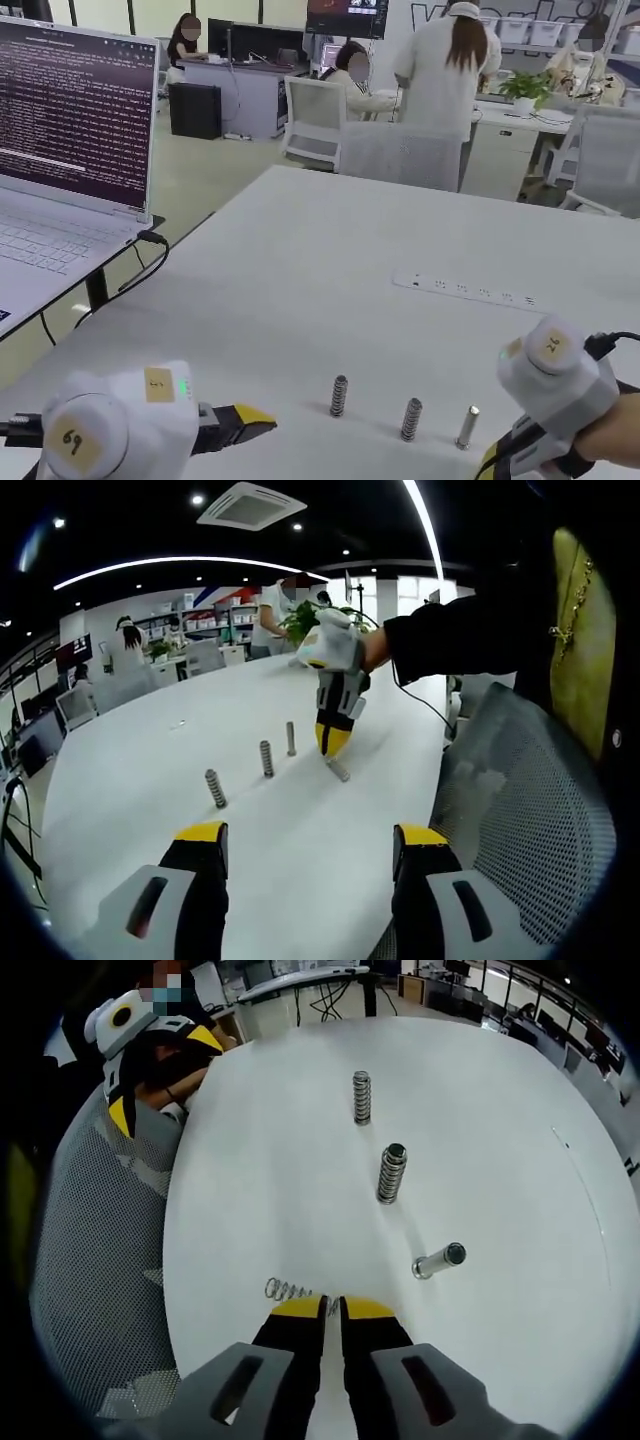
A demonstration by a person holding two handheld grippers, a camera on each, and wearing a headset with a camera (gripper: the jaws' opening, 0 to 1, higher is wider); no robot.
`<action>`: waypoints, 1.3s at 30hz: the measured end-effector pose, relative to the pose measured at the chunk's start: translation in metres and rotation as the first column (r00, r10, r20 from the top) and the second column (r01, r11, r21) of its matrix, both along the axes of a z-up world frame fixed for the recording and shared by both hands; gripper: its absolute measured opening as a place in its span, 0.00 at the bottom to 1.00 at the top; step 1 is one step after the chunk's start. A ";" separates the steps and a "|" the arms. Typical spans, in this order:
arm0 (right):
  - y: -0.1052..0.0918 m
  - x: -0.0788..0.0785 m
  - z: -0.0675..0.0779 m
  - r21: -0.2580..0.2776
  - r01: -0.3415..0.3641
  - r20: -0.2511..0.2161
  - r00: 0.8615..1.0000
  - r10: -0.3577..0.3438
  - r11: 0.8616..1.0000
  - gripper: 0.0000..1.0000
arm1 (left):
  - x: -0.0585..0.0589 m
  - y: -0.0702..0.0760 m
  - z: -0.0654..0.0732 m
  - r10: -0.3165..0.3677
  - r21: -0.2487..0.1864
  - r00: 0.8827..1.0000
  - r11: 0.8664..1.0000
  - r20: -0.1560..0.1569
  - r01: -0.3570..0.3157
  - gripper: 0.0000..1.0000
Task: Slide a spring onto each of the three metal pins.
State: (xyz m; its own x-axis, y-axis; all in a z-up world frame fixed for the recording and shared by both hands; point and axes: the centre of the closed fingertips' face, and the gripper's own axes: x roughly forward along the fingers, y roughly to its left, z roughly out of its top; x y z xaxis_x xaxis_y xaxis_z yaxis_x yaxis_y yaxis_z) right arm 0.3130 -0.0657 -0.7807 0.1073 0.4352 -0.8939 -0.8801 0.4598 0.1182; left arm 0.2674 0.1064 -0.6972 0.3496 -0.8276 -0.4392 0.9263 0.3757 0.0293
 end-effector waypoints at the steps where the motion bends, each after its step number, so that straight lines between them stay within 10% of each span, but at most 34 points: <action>1: 0.000 0.000 0.001 0.001 0.001 -0.001 1.000 -0.001 1.000 0.04 | 0.000 0.000 0.000 0.000 0.001 1.000 1.000 -0.001 0.000 0.63; 10: -0.018 -0.011 -0.010 -0.047 0.010 -0.056 0.998 -0.013 0.999 0.02 | 0.001 -0.002 0.000 -0.002 -0.004 1.000 1.000 -0.003 0.002 0.62; 39: -0.002 -0.005 -0.008 0.004 0.008 -0.028 1.000 -0.007 1.000 0.00 | 0.000 -0.002 -0.001 -0.001 -0.012 1.000 1.000 -0.009 0.001 0.61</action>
State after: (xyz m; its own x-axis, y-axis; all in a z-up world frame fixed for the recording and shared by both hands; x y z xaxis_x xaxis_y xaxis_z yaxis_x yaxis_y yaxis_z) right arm 0.3083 -0.0679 -0.7885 0.0857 0.4378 -0.8950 -0.8730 0.4659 0.1443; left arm 0.2677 0.1044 -0.6981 0.3444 -0.8333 -0.4325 0.9270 0.3747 0.0163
